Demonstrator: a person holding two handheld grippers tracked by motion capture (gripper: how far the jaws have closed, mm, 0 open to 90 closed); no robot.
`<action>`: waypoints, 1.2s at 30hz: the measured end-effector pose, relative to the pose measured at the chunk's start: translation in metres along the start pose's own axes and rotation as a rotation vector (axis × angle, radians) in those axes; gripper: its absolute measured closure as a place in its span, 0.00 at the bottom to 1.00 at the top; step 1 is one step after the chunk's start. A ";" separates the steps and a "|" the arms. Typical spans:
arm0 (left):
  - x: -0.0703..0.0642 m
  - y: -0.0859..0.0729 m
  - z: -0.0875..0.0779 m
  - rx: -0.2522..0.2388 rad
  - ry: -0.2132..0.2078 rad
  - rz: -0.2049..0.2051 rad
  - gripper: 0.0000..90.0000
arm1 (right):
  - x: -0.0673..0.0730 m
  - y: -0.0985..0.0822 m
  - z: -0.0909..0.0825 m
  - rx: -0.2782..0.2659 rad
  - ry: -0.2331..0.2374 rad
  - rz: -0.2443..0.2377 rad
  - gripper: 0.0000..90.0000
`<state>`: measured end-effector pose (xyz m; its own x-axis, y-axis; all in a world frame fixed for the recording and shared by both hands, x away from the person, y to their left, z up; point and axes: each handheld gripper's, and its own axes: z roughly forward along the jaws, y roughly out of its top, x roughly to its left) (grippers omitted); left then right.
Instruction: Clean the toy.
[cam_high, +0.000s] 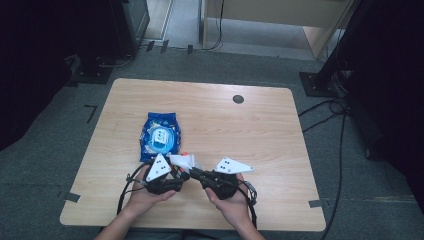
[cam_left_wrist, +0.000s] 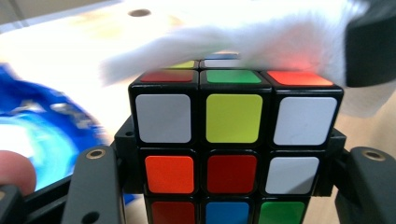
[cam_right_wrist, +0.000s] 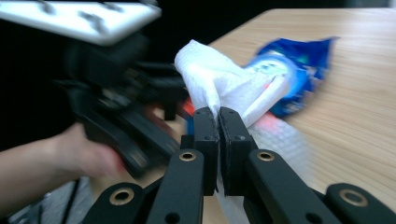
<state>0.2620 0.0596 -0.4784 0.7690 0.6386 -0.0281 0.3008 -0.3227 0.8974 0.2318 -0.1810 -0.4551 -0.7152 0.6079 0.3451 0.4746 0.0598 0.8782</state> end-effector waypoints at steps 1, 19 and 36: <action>0.010 0.001 -0.006 -0.019 0.029 -0.028 0.38 | -0.011 -0.003 -0.001 0.001 -0.067 0.025 0.98; 0.012 0.001 -0.023 -0.099 0.088 -0.071 0.38 | -0.016 -0.003 0.020 -0.113 -0.217 -0.012 0.49; -0.029 -0.002 0.002 -0.080 0.045 0.065 0.38 | 0.016 0.003 0.031 -0.004 -0.143 0.066 0.24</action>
<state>0.2402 0.0406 -0.4805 0.7587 0.6496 0.0499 0.2037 -0.3093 0.9289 0.2375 -0.1470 -0.4574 -0.6022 0.7168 0.3516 0.5157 0.0130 0.8567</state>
